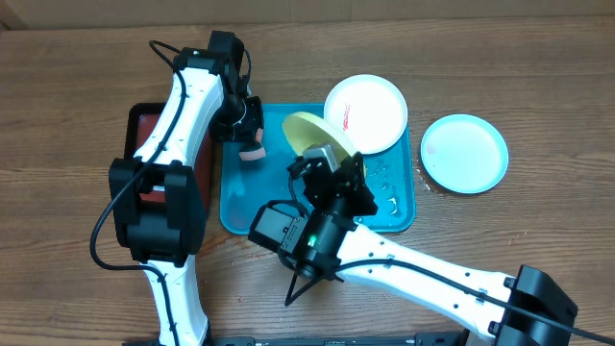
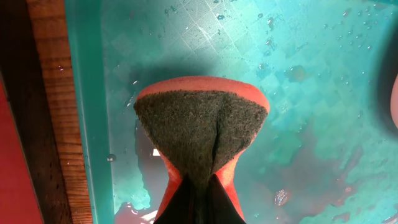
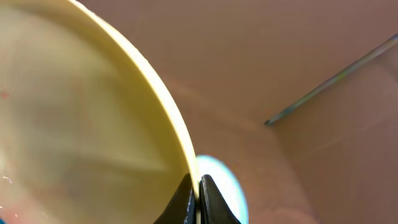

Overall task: Clean dirty plates on tray and stack at the side
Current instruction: 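Carry the yellow plate right and stack it on the light blue plate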

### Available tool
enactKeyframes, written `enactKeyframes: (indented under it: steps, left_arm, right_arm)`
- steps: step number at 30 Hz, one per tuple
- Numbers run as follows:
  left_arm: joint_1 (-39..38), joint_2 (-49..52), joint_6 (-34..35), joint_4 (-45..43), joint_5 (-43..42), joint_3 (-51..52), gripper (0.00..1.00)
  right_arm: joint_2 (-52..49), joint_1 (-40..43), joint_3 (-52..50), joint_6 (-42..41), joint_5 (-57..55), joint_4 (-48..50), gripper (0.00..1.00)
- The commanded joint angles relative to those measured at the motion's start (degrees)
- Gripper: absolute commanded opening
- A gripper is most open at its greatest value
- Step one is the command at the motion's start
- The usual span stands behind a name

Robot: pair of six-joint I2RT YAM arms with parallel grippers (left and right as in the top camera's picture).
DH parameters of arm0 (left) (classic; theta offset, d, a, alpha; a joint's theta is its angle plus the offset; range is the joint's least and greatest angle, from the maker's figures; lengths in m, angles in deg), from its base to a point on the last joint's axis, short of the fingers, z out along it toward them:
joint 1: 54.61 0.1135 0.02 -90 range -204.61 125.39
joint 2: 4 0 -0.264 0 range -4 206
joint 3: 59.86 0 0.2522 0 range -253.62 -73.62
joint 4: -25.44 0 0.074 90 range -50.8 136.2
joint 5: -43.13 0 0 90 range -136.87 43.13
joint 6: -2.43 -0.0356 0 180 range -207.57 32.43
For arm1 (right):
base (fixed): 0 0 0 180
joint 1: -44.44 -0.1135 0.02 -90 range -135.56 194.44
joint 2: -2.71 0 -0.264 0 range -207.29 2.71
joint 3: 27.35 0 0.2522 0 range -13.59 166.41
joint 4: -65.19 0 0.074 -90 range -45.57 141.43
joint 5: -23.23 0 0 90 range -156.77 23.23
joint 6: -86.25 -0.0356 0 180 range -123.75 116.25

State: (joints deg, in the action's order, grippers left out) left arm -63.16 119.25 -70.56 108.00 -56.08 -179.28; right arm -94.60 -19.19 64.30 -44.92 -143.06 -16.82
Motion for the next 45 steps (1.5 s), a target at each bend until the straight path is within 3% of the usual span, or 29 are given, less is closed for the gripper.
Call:
enactKeyframes:
  steps: [1, 8, 11, 19, 23, 28, 34, 39, 45]
  left_arm:
    - [-0.17, -0.74, 1.01, -0.07, 0.42, 0.57, 0.04]
    - [-0.17, -0.74, 1.01, -0.09, 0.42, 0.57, 0.04]
    - [-0.22, -0.74, 1.01, -0.07, 0.44, 0.57, 0.04]
    - [-0.48, -0.74, 0.96, -0.04, 0.76, 0.57, 0.05]
    - [-0.59, -0.74, 0.96, -0.17, 0.85, 0.57, 0.04]
    - [-0.59, -0.74, 0.98, -0.17, 0.85, 0.57, 0.04]
    - [-0.59, -0.74, 0.98, -0.24, 0.85, 0.57, 0.04]
    - [-0.61, -0.74, 0.96, -0.24, 0.85, 0.57, 0.04]
    - [-0.61, -0.74, 0.96, -0.22, 0.85, 0.57, 0.04]
  right_arm:
    - [1.64, 3.45, 1.66, -1.95, 16.15, -0.22, 0.04]
    - [1.64, 14.01, 1.66, -1.86, 39.67, 0.59, 0.04]
    - [1.64, 19.8, 1.66, 1.86, 48.81, 1.99, 0.04]
    - [1.66, 41.81, 1.66, 14.25, 80.06, 6.64, 0.04]
    - [1.64, 54.49, 1.66, 16.15, 91.86, 7.02, 0.04]
    - [1.18, 69.35, 1.57, 16.13, 93.2, 7.19, 0.04]
    - [-1.55, 80.52, -0.33, 16.11, 87.06, 8.74, 0.04]
    - [-4.98, 85.66, -3.78, 16.13, 85.72, 10.95, 0.04]
    - [-5.68, 85.77, -8.22, 16.11, 83.21, 15.39, 0.04]
